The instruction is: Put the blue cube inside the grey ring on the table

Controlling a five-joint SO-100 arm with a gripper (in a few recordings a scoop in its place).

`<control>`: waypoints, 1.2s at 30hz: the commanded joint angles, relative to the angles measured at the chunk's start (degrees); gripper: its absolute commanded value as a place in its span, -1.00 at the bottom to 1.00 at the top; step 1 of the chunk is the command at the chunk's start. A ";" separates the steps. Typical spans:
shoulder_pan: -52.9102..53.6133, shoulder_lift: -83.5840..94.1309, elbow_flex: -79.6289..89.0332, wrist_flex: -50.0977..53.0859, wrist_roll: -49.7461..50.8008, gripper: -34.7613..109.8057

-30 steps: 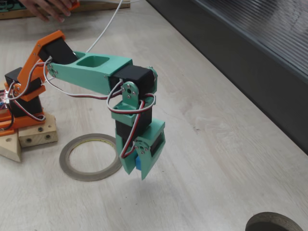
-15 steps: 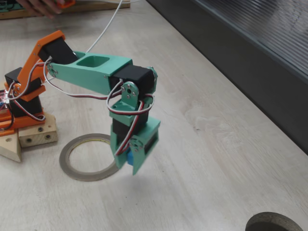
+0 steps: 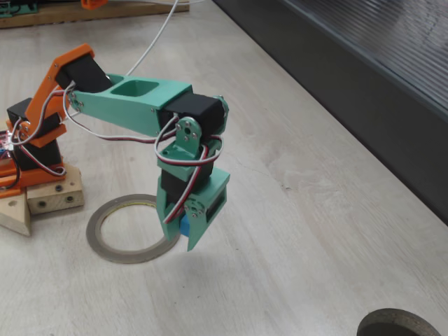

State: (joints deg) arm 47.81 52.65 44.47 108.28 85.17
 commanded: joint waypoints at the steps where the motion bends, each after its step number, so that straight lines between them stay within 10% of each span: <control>1: 0.97 5.71 -0.18 0.88 0.62 -0.25; 21: 0.97 33.05 44.91 -0.09 0.62 -0.25; 36: 0.88 46.41 73.74 -23.55 0.35 -0.25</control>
State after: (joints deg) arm 47.81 95.10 114.17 87.63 85.17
